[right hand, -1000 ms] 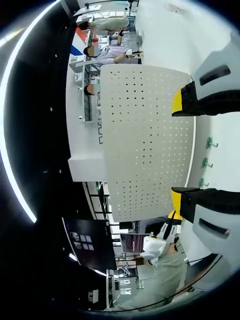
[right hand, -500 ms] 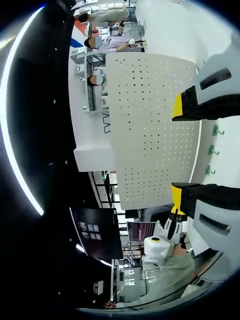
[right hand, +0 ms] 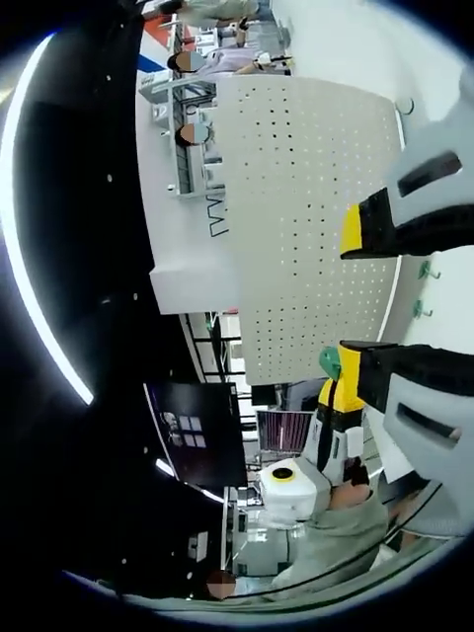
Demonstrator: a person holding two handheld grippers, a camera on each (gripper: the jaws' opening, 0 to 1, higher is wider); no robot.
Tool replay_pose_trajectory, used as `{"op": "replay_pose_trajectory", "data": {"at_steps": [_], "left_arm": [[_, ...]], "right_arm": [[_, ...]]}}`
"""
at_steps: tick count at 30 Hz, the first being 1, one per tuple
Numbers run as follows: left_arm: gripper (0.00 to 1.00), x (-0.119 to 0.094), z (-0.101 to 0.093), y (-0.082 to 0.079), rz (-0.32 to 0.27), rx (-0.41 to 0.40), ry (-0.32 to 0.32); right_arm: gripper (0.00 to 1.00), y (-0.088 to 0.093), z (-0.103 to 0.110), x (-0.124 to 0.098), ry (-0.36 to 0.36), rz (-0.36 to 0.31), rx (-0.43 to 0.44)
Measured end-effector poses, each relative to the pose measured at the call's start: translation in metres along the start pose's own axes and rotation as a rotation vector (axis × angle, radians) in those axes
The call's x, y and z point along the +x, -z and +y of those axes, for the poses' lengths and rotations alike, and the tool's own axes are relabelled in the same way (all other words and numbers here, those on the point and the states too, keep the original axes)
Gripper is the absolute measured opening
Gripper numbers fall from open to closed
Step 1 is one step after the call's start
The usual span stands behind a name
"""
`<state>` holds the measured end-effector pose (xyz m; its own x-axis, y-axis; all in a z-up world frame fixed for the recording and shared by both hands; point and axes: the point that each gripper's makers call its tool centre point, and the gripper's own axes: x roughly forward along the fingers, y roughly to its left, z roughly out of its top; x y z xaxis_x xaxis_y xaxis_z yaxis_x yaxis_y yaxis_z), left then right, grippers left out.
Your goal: Insert the hook assembly into the mounting plate slot until the hook locks in place.
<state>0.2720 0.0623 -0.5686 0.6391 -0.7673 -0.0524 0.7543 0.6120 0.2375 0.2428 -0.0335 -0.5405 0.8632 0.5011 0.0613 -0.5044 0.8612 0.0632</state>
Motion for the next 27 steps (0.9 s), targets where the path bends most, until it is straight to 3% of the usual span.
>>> {"op": "replay_pose_trajectory", "data": {"at_steps": [6, 14, 17, 27], "left_arm": [[0.03, -0.002, -0.009, -0.022, -0.058, -0.033, 0.004], [0.03, -0.002, -0.019, -0.052, -0.133, -0.015, 0.021], [0.03, -0.002, -0.02, -0.063, -0.166, -0.01, 0.021], [0.03, -0.003, -0.029, -0.087, -0.24, -0.022, 0.035]], "right_arm": [[0.25, -0.009, 0.014, 0.004, -0.043, -0.018, 0.022], [0.22, -0.028, 0.03, 0.008, -0.093, -0.054, 0.059], [0.21, -0.037, 0.034, 0.01, -0.109, -0.068, 0.132], [0.17, -0.056, 0.048, 0.013, -0.152, -0.102, 0.119]]}}
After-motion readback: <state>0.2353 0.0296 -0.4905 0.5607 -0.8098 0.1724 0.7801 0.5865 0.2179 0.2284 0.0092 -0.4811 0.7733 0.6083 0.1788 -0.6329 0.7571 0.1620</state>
